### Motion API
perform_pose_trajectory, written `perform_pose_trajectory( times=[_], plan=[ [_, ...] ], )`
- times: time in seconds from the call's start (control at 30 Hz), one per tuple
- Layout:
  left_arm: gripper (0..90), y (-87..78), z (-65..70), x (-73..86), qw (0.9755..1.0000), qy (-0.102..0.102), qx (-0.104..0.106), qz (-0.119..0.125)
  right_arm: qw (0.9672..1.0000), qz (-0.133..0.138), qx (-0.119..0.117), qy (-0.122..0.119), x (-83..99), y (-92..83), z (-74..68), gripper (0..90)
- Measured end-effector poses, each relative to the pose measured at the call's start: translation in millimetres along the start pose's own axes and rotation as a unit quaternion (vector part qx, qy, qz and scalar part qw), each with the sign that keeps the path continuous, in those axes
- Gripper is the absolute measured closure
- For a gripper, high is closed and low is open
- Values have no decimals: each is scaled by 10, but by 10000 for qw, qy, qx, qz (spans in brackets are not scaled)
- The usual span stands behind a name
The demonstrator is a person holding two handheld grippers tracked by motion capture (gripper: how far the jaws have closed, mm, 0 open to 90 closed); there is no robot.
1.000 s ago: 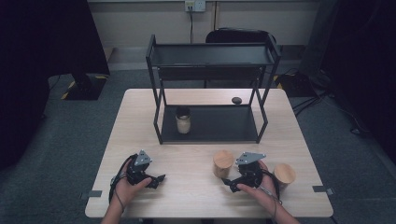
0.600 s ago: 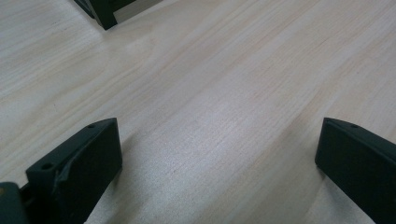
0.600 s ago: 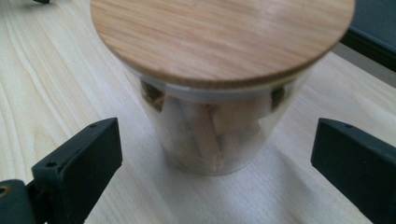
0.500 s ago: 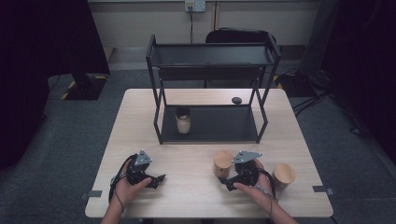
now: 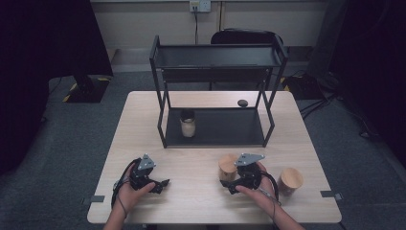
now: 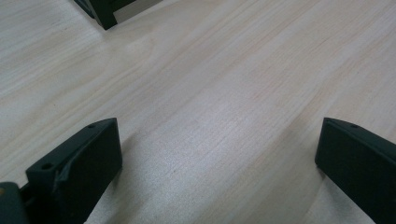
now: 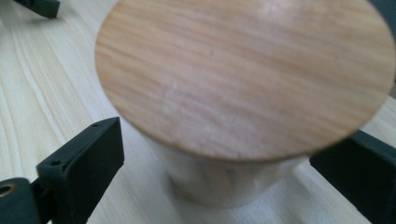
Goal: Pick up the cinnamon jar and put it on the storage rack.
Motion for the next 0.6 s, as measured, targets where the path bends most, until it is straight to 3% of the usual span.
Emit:
perform_pose_trajectory(
  times=[0.6],
  plan=[
    [1,0,0,0,10000,0,0,0,9997,227,-13,-42,-89,33,37,162]
  ],
)
Point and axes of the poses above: each handheld gripper's, and its own axes: y roughly forward along the jaws, x roughly out of its underside, z roughly to its right, the point moved 10 cm from there along y, roughly forward along the jaws, and after that the axes turned 9 degrees about -x, right-handed, at the moved point
